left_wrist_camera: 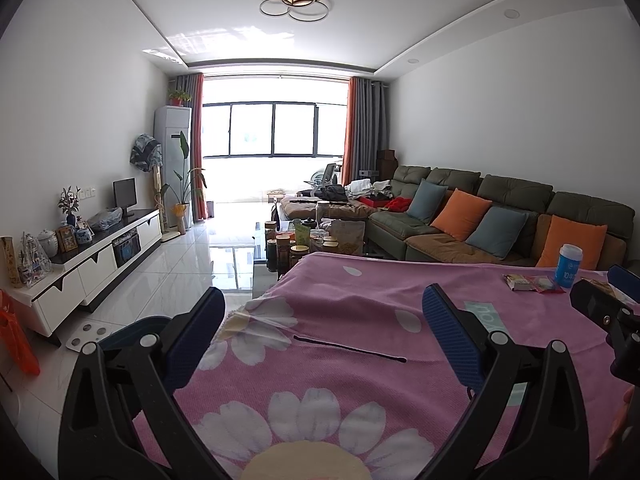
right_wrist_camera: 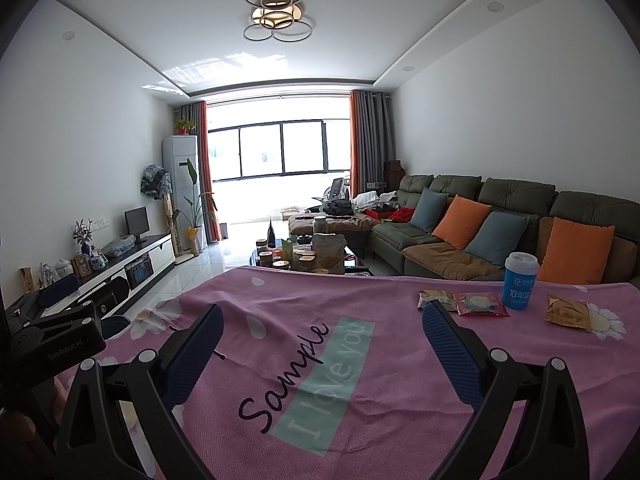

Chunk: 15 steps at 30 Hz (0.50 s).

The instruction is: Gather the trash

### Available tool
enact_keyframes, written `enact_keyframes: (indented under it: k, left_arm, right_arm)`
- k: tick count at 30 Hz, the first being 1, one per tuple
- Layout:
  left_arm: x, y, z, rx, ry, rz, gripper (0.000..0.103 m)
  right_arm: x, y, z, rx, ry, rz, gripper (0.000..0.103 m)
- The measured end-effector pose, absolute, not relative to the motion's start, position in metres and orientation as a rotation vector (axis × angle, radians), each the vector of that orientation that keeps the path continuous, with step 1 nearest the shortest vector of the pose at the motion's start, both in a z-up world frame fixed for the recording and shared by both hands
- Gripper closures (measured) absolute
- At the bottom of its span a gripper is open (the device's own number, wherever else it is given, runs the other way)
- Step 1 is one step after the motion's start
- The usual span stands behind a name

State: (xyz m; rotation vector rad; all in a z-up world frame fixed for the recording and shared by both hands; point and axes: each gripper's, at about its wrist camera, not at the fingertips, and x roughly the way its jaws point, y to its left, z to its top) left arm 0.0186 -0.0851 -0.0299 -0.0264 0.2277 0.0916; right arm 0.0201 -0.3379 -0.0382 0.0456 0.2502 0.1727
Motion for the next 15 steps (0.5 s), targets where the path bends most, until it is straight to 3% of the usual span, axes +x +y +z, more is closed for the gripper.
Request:
enact_keyframes:
  k: [15]
  left_arm:
    - [0.0191, -0.0865, -0.0306, -0.027, 0.228, 0.092, 0.006]
  right_arm:
    - [0.0214, -0.3375, -0.0373, 0.044, 0.250, 0.171, 0.007]
